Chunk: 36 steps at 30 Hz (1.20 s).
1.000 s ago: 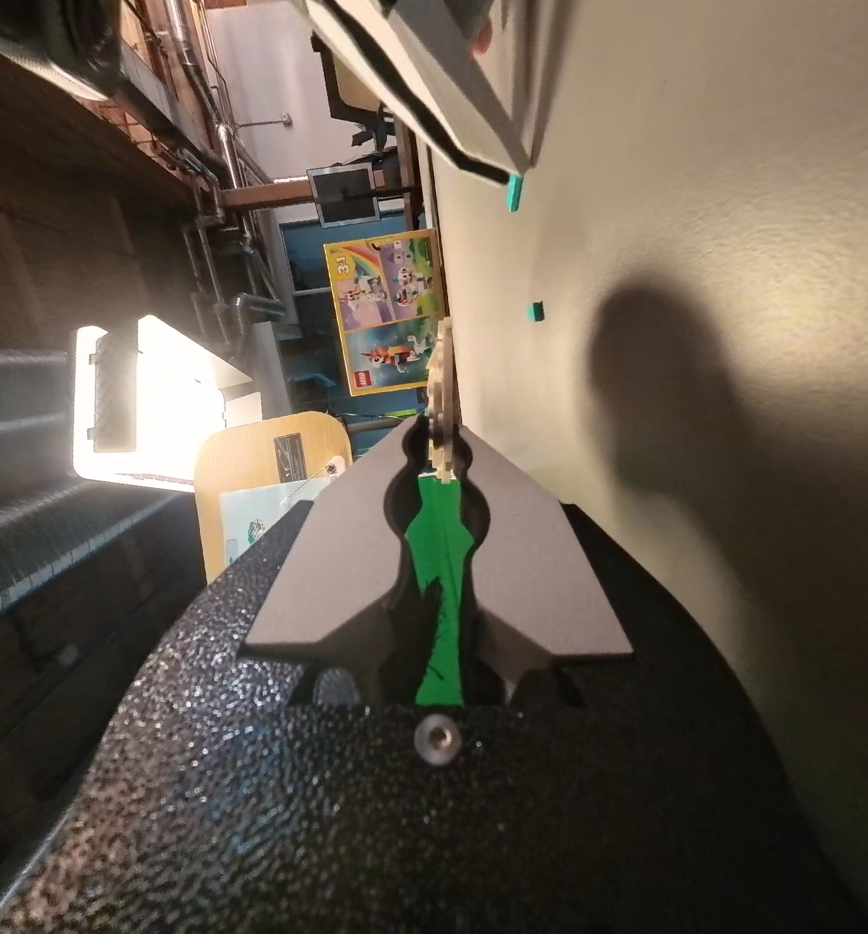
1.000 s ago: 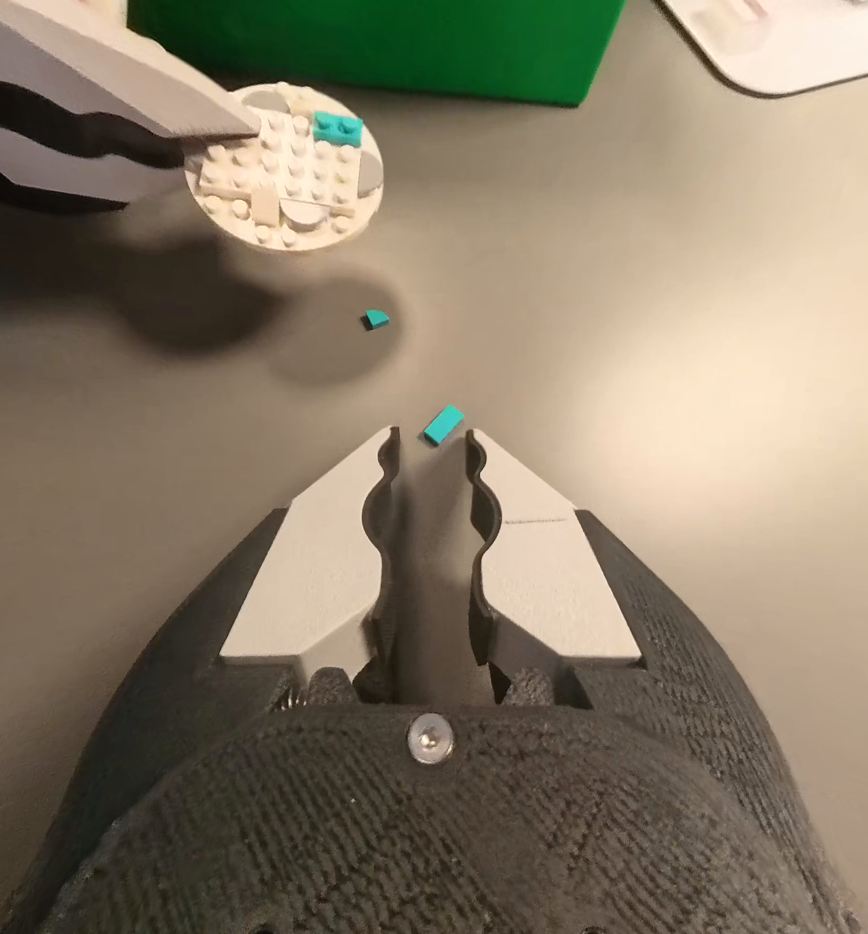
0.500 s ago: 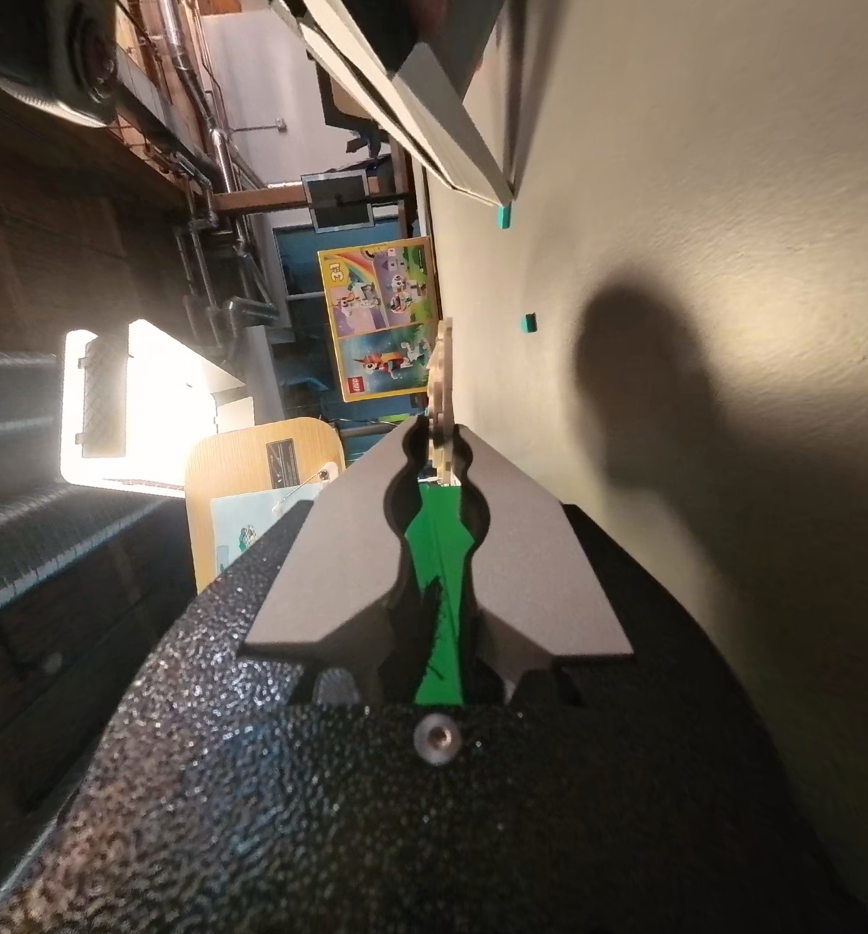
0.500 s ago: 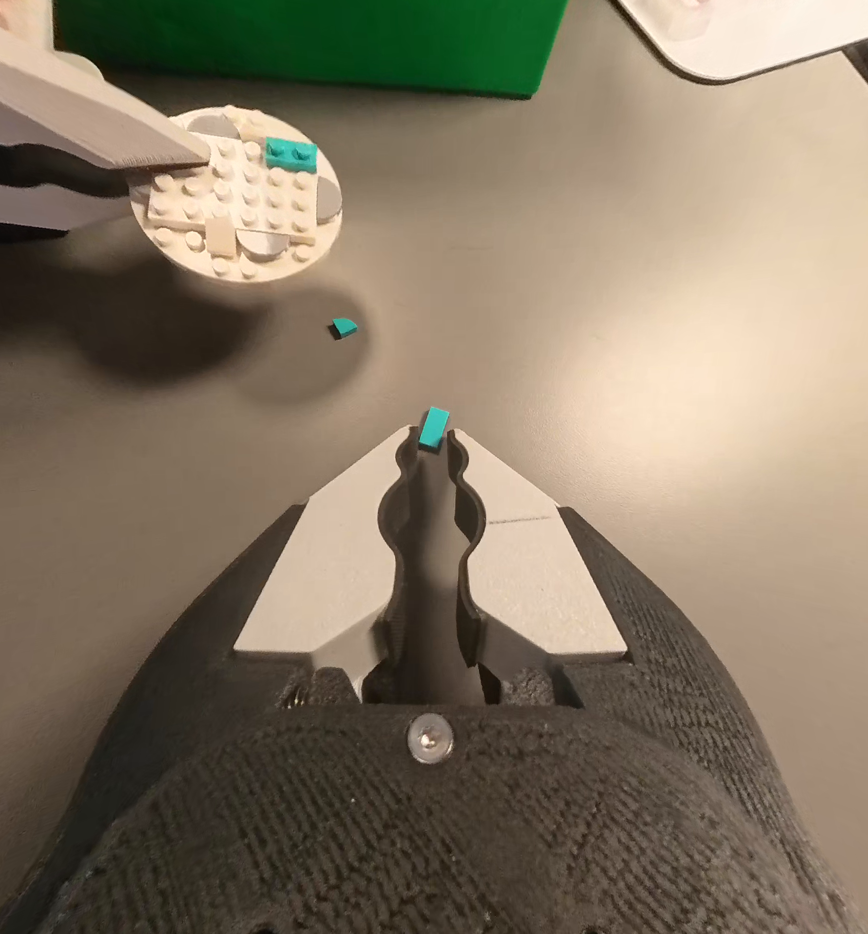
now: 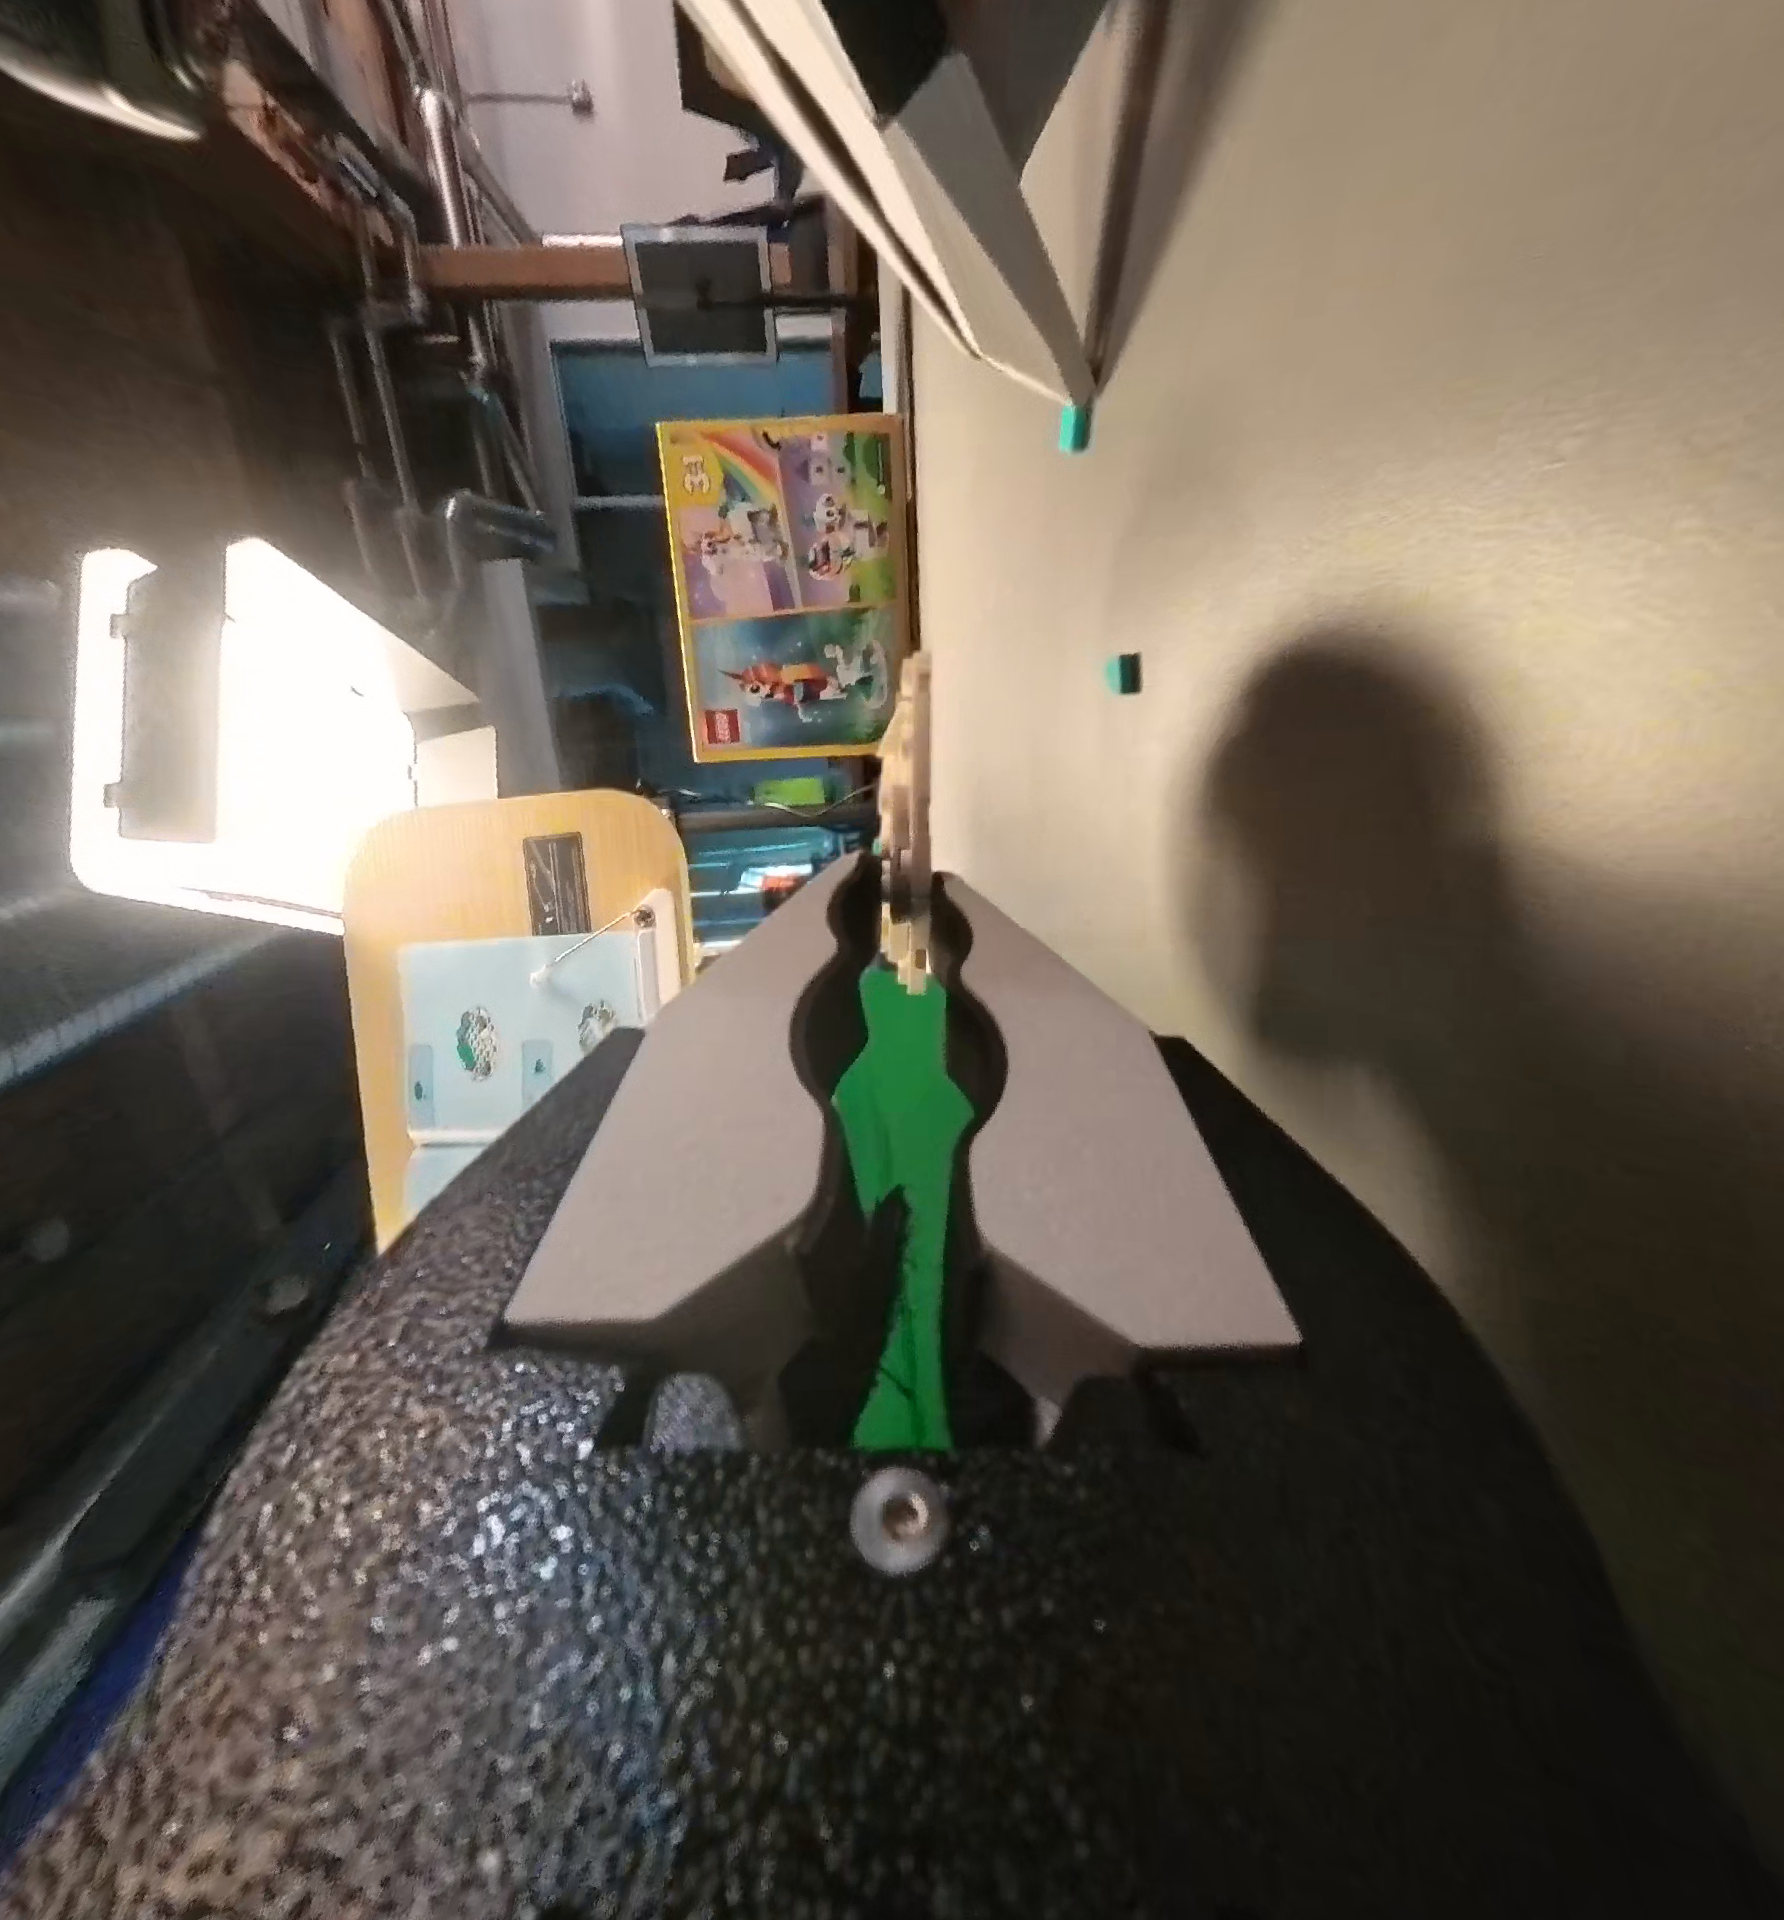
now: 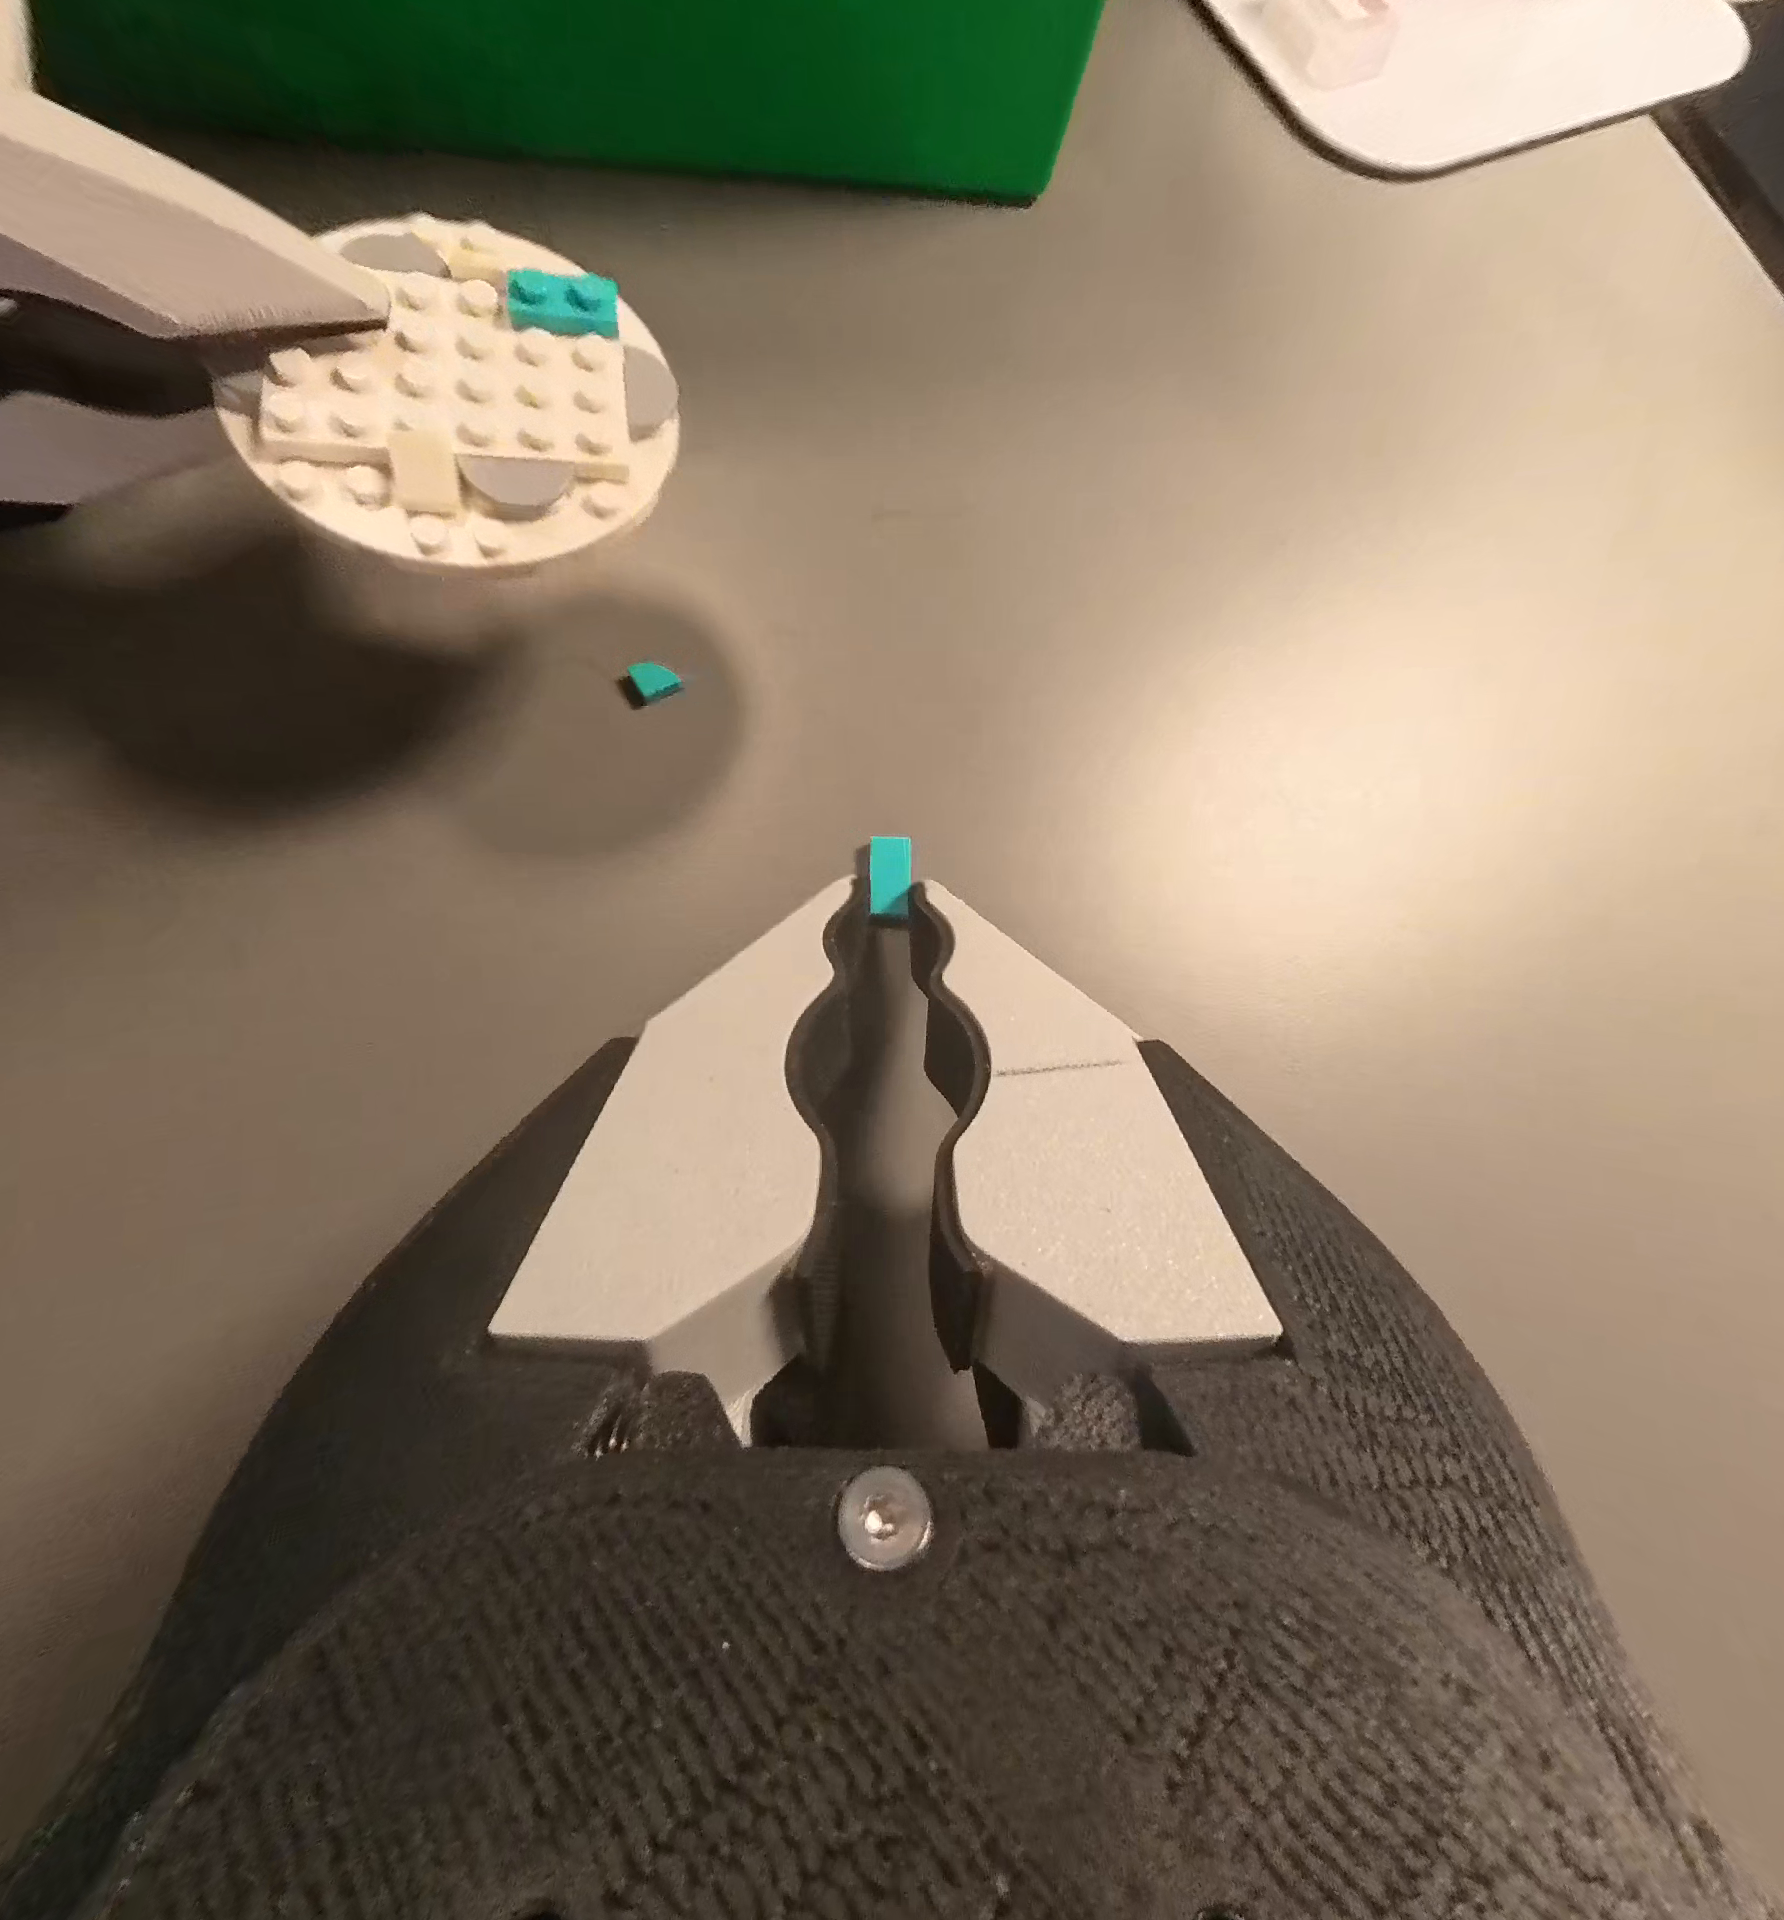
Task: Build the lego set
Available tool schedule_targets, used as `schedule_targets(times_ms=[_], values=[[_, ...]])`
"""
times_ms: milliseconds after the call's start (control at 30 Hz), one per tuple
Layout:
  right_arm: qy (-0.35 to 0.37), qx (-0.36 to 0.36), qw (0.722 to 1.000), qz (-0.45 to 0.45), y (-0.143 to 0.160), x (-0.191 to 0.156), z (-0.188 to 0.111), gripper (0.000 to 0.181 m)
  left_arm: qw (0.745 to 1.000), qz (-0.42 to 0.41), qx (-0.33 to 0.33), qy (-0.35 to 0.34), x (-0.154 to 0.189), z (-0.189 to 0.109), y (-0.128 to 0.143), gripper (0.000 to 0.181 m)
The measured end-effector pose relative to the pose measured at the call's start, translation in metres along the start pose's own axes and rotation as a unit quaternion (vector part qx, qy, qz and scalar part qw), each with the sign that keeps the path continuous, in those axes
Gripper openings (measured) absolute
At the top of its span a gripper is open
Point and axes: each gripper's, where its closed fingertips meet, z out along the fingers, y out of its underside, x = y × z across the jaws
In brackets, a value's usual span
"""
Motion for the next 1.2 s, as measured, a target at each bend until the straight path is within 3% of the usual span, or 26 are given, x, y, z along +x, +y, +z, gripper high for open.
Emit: schedule_targets(times_ms=[233, 433, 600, 867, 1000, 1067, 1200], values=[[0.012, 0.051, 0.999, -0.009, -0.039, 0.004, -0.022, 0.006, 0.999, -0.017, -0.018, -0.038, -0.014, -0.002, -0.003, 0.006], [-0.013, 0.094, 0.994, -0.05, -0.088, -0.016, -0.04, 0.006, 0.998, -0.02, -0.008, -0.057, -0.021, -0.005, -0.009, 0.006], [-0.042, 0.092, 0.992, -0.071, -0.103, -0.033, -0.044, 0.006, 0.997, -0.015, 0.005, -0.075, -0.026, -0.009, -0.013, 0.006], [-0.059, 0.083, 0.991, -0.084, -0.103, -0.042, -0.047, 0.006, 0.995, -0.008, 0.026, -0.095, -0.033, -0.013, -0.019, 0.006], [-0.03, 0.073, 0.993, -0.085, -0.097, -0.028, -0.045, 0.006, 0.996, -0.004, 0.026, -0.09, -0.031, -0.013, -0.019, 0.006], [0.0, 0.059, 0.995, -0.083, -0.086, -0.011, -0.039, 0.006, 0.996, -0.003, 0.026, -0.086, -0.029, -0.012, -0.019, 0.006], [-0.01, 0.019, 0.999, -0.046, -0.05, 0.006, -0.014, 0.006, 0.997, 0.001, 0.028, -0.078, -0.026, -0.011, -0.02, 0.006]])
